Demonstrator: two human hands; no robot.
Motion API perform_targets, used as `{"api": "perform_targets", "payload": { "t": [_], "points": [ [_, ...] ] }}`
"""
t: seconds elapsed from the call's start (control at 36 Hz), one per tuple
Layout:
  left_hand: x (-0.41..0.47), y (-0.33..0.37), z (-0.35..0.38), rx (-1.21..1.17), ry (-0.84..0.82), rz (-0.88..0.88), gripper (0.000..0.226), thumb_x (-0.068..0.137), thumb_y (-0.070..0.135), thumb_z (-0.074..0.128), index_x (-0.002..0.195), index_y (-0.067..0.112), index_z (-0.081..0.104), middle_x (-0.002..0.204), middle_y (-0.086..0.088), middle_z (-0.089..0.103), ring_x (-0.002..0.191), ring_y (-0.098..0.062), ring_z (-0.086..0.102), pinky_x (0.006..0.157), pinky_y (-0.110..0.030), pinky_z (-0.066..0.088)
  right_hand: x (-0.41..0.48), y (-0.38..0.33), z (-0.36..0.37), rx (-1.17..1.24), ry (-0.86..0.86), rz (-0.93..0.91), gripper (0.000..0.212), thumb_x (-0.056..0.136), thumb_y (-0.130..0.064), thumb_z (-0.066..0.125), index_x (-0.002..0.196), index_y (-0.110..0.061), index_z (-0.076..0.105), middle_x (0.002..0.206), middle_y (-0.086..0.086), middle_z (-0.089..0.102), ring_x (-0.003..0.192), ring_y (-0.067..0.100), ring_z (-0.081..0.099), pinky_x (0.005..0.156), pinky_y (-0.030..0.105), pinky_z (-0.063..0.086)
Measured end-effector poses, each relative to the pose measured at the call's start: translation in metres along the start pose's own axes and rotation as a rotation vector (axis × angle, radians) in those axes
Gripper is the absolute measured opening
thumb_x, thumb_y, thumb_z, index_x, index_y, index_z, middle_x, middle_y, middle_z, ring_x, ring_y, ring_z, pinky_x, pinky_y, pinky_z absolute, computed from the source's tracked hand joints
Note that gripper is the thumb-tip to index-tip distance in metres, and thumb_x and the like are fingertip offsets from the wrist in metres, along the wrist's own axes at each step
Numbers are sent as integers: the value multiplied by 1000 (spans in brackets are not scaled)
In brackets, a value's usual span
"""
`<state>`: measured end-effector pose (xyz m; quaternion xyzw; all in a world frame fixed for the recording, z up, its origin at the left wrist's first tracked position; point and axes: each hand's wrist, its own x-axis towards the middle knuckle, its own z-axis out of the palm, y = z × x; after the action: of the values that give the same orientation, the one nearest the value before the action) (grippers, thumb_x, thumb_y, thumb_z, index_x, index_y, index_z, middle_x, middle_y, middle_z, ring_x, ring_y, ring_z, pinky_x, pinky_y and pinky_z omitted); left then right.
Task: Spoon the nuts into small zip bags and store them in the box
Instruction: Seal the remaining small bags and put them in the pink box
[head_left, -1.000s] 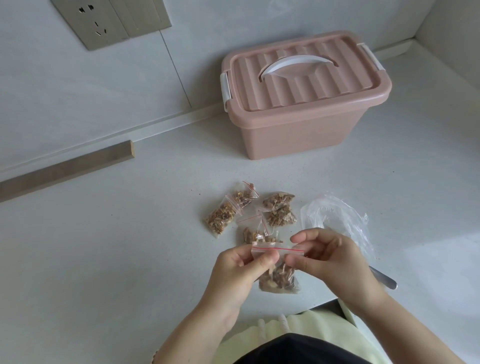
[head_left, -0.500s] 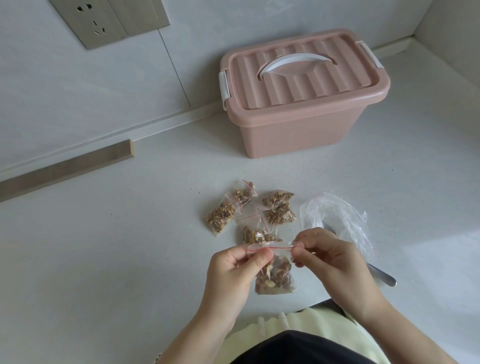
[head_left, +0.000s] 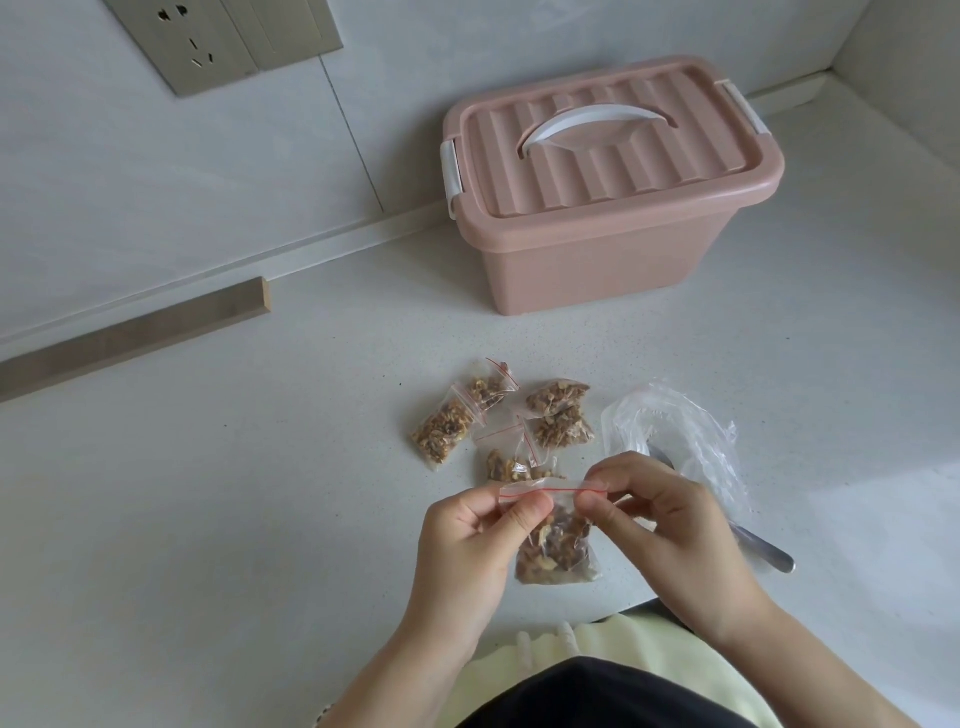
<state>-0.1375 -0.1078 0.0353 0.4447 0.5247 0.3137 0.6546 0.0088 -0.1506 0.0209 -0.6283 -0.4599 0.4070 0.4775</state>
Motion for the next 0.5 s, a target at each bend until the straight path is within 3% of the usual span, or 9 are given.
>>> {"api": "perform_targets", "payload": {
  "t": [0.08, 0.14, 0.19, 0.31, 0.5],
  "points": [
    [0, 1, 1, -11, -26, 28, 14, 61, 26, 68, 71, 22, 77, 75, -2, 74, 73, -9, 69, 67, -18, 51, 1, 0, 0, -10, -21, -28, 15, 71, -42, 65, 75, -29, 71, 80, -13, 67, 75, 8, 62, 64, 13, 46],
    [0, 3, 2, -18, -54, 39, 14, 63, 23, 67, 72, 22, 77, 77, -2, 74, 75, -9, 69, 67, -16, 50, 1, -1, 1, -37, -51, -46, 2, 76, -30, 73, 76, -29, 72, 79, -14, 66, 75, 7, 61, 64, 16, 46],
    [-1, 2, 3, -25, -68, 44, 14, 63, 23, 66, 73, 23, 77, 77, -1, 74, 76, -8, 69, 66, -15, 50, 1, 0, 1, -56, -54, -56, 5, 78, -22, 71, 78, -27, 73, 79, -15, 65, 76, 6, 61, 64, 15, 46],
    [0, 0, 3, 3, -76, 52, 18, 63, 25, 70, 78, 17, 77, 81, -5, 75, 78, -11, 69, 68, -17, 50, 1, -1, 1, -79, -29, -66, 7, 76, -35, 66, 75, -32, 72, 79, -15, 65, 77, 6, 61, 62, 14, 45],
    [2, -3, -3, 76, -91, 131, 17, 66, 24, 82, 80, 17, 77, 83, -5, 75, 82, -20, 71, 76, -25, 55, 0, 1, 1, -91, -13, -56, 9, 75, -26, 64, 74, -33, 70, 77, -14, 65, 76, 8, 61, 61, 13, 43]
  ]
}}
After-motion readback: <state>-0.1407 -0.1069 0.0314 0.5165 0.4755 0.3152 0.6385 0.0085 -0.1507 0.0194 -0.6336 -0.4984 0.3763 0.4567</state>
